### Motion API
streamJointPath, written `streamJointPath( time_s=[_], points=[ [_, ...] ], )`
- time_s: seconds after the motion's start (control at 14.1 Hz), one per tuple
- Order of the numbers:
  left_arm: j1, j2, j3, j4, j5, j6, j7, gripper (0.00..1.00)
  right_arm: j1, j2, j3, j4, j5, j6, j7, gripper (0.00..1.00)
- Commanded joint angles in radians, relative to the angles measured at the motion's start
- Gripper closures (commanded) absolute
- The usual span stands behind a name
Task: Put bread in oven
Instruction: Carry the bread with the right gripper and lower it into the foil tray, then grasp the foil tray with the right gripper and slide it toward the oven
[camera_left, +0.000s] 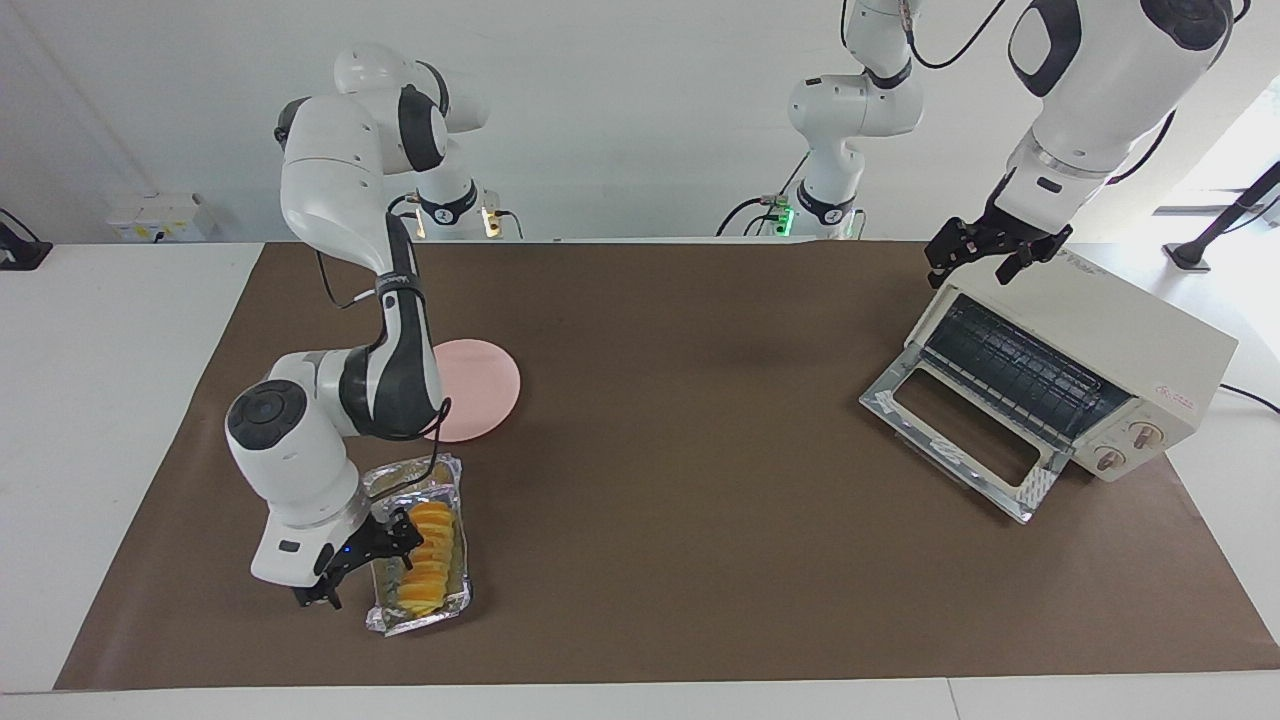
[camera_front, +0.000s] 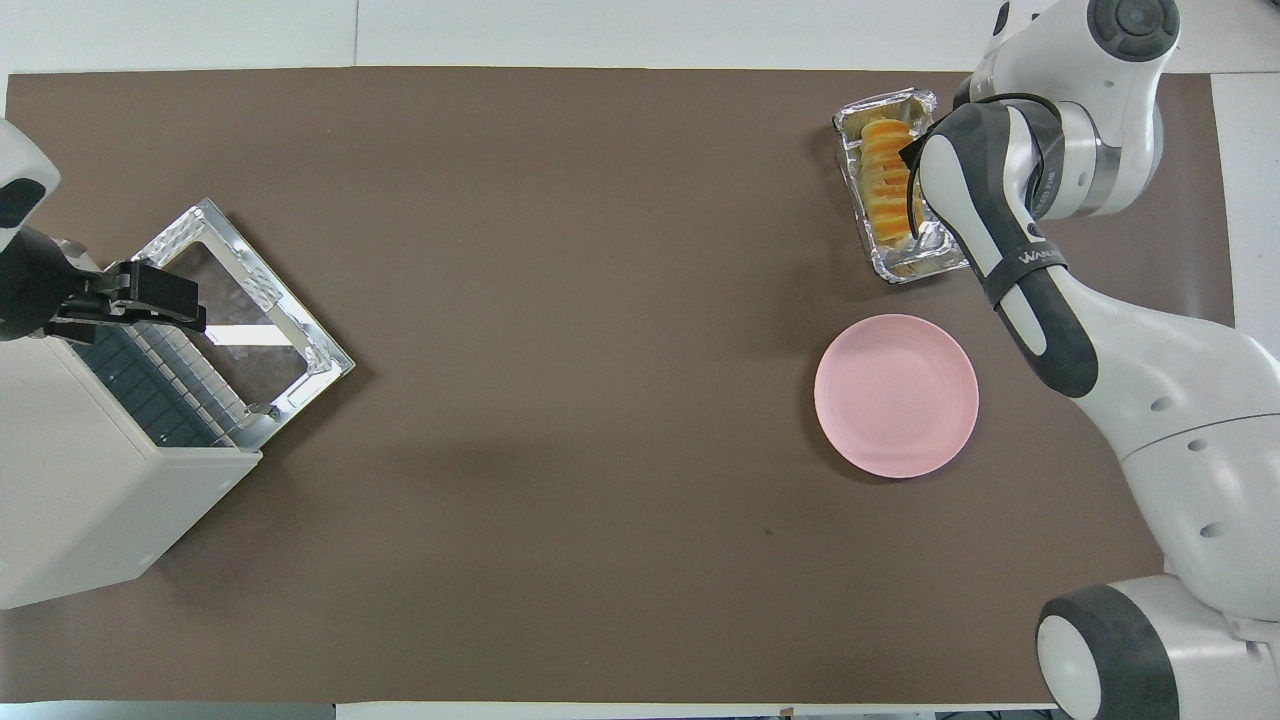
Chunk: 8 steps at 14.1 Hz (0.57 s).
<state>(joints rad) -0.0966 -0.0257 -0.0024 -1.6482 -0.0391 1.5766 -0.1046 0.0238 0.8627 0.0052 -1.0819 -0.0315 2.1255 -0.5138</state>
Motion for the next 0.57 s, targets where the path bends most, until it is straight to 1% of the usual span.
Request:
streamJointPath(
  time_s=[0.0,0.07,0.14,0.21,0.28,0.35,0.42,0.5],
  points=[
    [-0.005,-0.010,0.004,0.002,0.013,-0.010,-0.006,0.00,-0.015,-0.057,0.007,-0.075,-0.010,0.008,-0.020,0.10],
    [-0.005,-0.010,0.004,0.002,0.012,-0.010,-0.006,0.00,-0.022,-0.057,0.009,-0.075,-0.005,0.007,-0.020,0.17],
    [-0.005,-0.010,0.004,0.002,0.012,-0.010,-0.007,0.00,-0.022,-0.057,0.009,-0.075,0.005,-0.004,-0.014,0.27],
    [-0.005,-0.010,0.004,0.002,0.012,-0.010,-0.006,0.00,-0.027,-0.057,0.009,-0.079,0.014,-0.005,-0.005,0.39],
    [-0.005,-0.010,0.004,0.002,0.012,-0.010,-0.006,0.00,-0.039,-0.056,0.010,-0.082,0.053,-0.007,0.017,0.50],
    [-0.005,-0.010,0.004,0.002,0.012,-0.012,-0.006,0.00,-0.048,-0.057,0.010,-0.084,0.109,-0.022,0.041,0.57],
    [-0.005,-0.010,0.004,0.002,0.013,-0.010,-0.006,0.00,-0.051,-0.056,0.007,-0.084,0.155,-0.044,0.053,0.58],
    [-0.005,-0.010,0.004,0.002,0.012,-0.010,-0.006,0.00,-0.062,-0.056,0.009,-0.084,0.168,-0.048,0.057,0.63]
  ],
)
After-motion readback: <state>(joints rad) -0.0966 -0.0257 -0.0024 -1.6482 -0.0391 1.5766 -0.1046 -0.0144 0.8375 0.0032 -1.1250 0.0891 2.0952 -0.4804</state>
